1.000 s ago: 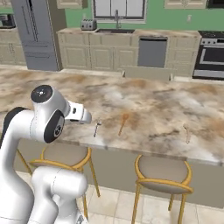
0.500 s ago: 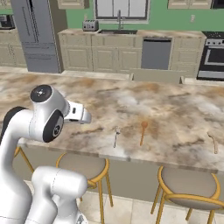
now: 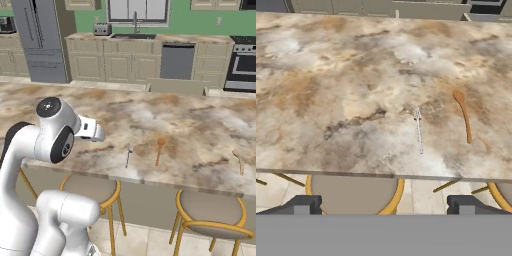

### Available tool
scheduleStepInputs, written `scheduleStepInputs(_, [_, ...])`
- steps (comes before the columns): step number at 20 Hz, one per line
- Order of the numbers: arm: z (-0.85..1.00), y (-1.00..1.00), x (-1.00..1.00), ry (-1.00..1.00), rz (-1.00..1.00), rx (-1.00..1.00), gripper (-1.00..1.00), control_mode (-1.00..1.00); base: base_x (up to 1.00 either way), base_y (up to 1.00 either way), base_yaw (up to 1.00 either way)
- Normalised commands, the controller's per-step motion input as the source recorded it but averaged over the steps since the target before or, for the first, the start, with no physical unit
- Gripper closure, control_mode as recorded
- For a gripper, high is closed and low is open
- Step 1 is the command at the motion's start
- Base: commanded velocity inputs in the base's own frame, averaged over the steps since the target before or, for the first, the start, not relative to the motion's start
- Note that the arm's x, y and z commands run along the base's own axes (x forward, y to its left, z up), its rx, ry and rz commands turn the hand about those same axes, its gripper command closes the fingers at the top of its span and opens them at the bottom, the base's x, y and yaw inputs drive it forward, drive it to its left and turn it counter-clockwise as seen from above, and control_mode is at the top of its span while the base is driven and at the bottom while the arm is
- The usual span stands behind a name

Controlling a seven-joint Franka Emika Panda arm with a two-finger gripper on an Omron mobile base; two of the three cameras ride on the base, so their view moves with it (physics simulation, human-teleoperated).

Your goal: Pick up the metallic utensils from the counter and place them in the open drawer. Make sure not to pick up any wooden utensils.

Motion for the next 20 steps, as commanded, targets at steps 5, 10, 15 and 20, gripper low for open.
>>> scheduleStepInputs(5, [-0.07,-0.10,0.00,0.00,0.00,0.00,-1.00,-1.00,0.00,-0.05,0.00])
scheduleStepInputs(10, [-0.22,-0.19,0.11,0.00,0.00,0.00,-1.00,-1.00,0.00,0.00,0.00])
scheduleStepInputs(15, [-0.34,-0.35,0.14,0.00,0.00,0.00,-1.00,-1.00,0.00,0.00,0.00])
scheduleStepInputs(20, [-0.29,-0.39,0.19,0.00,0.00,0.00,-1.00,-1.00,0.00,0.00,0.00])
